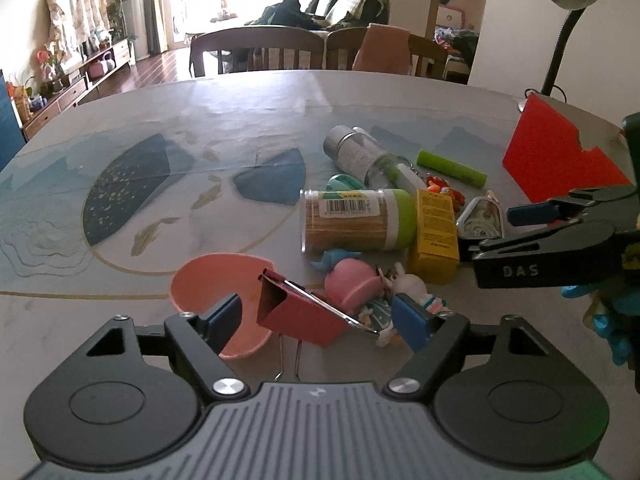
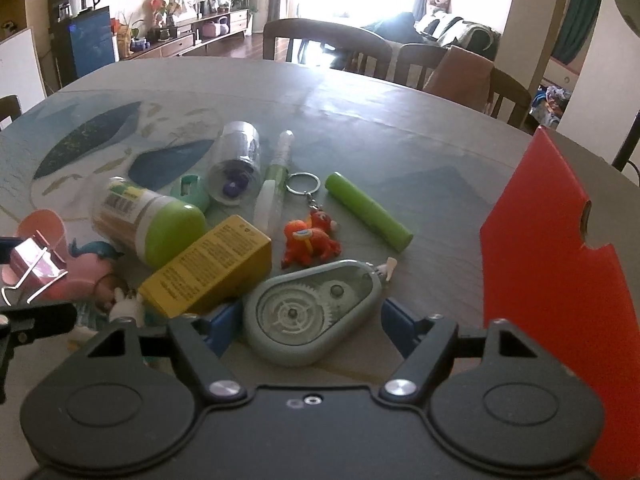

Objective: Organize rigid objects
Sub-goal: 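Close the left tool on the red binder clip while the right tool approaches the correction tape, then close the right tool on the grey correction tape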

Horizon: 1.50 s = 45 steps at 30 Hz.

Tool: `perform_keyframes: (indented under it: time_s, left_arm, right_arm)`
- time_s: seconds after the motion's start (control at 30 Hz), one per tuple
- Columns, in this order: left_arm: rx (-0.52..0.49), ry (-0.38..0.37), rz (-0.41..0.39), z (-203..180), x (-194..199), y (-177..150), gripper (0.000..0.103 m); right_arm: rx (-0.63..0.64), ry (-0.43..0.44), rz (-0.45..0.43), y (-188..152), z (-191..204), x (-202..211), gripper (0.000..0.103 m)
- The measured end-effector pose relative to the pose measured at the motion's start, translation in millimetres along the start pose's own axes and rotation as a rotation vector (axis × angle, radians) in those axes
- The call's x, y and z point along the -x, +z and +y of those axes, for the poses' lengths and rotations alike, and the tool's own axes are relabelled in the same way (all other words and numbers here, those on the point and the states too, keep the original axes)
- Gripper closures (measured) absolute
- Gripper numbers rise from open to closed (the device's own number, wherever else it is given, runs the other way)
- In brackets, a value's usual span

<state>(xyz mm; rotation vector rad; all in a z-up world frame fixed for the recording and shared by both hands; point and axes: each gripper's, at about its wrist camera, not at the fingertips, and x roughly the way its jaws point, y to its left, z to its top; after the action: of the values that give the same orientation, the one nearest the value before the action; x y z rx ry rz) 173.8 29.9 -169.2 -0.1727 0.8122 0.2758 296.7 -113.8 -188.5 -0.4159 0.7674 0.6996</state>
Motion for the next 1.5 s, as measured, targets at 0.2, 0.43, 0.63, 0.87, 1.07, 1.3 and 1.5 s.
perform_keyframes:
  time_s: [0.2,0.43,0.63,0.87,1.07,1.3,1.5]
  left_arm:
    - [0.002,-0.012,-0.014,-1,-3,0,0.034]
    - [0.009,0.005,-0.018,1,-3,-1,0.046]
    - [-0.021,0.041,-0.038,-3,2,-2,0.065]
    - [-0.012,0.045,-0.045,-2,7,-3,0.073]
    - [-0.016,0.038,-0.068,-4,17,-5,0.08]
    - [-0.029,0.026,-0.058,-4,26,-6,0.08]
    - [-0.018,0.002,-0.054,-4,40,-2,0.08]
  right_arm:
    - [-0.009,0.015,-0.014,-1,-2,0,0.031]
    - [-0.002,0.016,-0.031,-4,-1,3,0.042]
    - [0.0,0.004,-0.046,-8,-3,8,0.048]
    - [-0.015,-0.002,-0.059,-15,-7,21,0.048]
    - [-0.057,0.022,-0.086,-16,-12,42,0.049]
    - [-0.051,0.047,-0.115,-18,-11,70,0.052]
    - [-0.051,0.042,-0.13,-20,-13,85,0.053]
